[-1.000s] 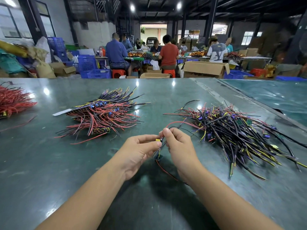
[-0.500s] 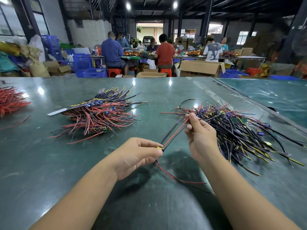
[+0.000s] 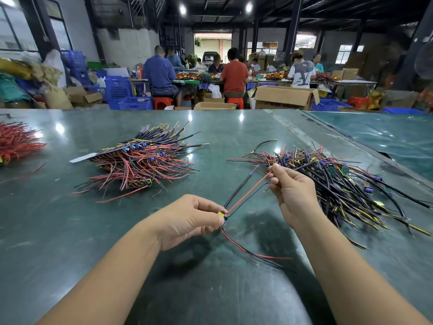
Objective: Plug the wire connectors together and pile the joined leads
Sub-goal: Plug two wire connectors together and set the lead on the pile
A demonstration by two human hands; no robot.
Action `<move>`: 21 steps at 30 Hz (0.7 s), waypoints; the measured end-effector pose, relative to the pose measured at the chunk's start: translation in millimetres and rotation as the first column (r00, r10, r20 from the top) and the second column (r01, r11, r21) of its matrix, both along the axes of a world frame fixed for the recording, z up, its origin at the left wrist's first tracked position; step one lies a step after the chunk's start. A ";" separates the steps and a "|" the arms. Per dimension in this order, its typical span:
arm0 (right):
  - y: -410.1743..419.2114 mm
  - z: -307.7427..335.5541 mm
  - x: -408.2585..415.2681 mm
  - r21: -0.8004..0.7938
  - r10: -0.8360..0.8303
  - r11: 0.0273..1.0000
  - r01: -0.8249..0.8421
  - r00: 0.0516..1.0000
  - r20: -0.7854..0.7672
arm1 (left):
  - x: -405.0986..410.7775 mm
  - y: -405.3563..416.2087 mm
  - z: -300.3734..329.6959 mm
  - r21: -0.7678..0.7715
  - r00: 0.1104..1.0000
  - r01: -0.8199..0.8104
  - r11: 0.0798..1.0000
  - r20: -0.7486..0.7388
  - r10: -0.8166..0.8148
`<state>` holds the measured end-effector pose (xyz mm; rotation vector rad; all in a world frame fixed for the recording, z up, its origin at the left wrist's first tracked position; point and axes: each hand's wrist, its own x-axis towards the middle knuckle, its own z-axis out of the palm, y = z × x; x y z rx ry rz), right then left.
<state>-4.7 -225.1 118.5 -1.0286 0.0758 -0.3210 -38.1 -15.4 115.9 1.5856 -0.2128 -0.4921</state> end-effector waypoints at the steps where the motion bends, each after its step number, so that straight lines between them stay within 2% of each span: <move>1: -0.8 -0.6 0.5 -0.009 -0.010 1.000 0.010 1.000 0.000 | 0.0 0.3 -0.1 0.003 1.000 -0.002 1.000 0.002 0.002; 4: -1.6 -2.4 1.8 -0.062 -0.048 0.997 0.049 0.999 0.019 | 0.4 0.8 0.9 -0.018 1.000 -0.015 1.000 -0.002 0.015; 8: 3.7 -0.6 -1.2 -0.213 -0.144 0.964 0.158 0.986 0.081 | -1.0 2.7 3.1 -0.034 1.000 0.005 0.999 0.011 -0.005; 10: 4.7 6.7 -4.1 -0.110 -0.088 0.989 0.098 0.992 0.091 | -1.7 1.5 3.7 -0.088 0.999 -0.031 0.996 0.037 0.034; 12: 7.4 13.3 -7.8 0.068 0.073 0.994 -0.081 0.991 0.111 | 0.7 -0.7 3.4 -0.194 0.987 -0.135 0.972 0.056 0.148; 14: 13.5 13.1 -11.6 0.110 0.200 0.972 -0.206 0.978 0.059 | 3.7 -3.0 2.6 -0.287 0.961 -0.242 0.927 0.062 0.270; 16: 25.5 7.5 -18.4 -0.036 0.314 0.948 -0.317 0.947 -0.068 | 6.0 -4.6 0.9 -0.338 0.937 -0.296 0.893 0.079 0.340; 18: 38.8 -1.2 -25.3 -0.219 0.435 0.862 -0.458 0.889 -0.145 | 5.9 -5.7 -1.1 -0.355 0.931 -0.295 0.887 0.104 0.350; 20: 49.1 -7.1 -28.6 -0.317 0.466 0.816 -0.483 0.875 -0.132 | 5.0 -6.2 -3.3 -0.346 0.940 -0.255 0.903 0.132 0.316; 21: 52.3 -8.5 -29.2 -0.372 0.438 0.818 -0.438 0.894 -0.089 | 4.9 -6.7 -4.9 -0.336 0.944 -0.236 0.912 0.144 0.297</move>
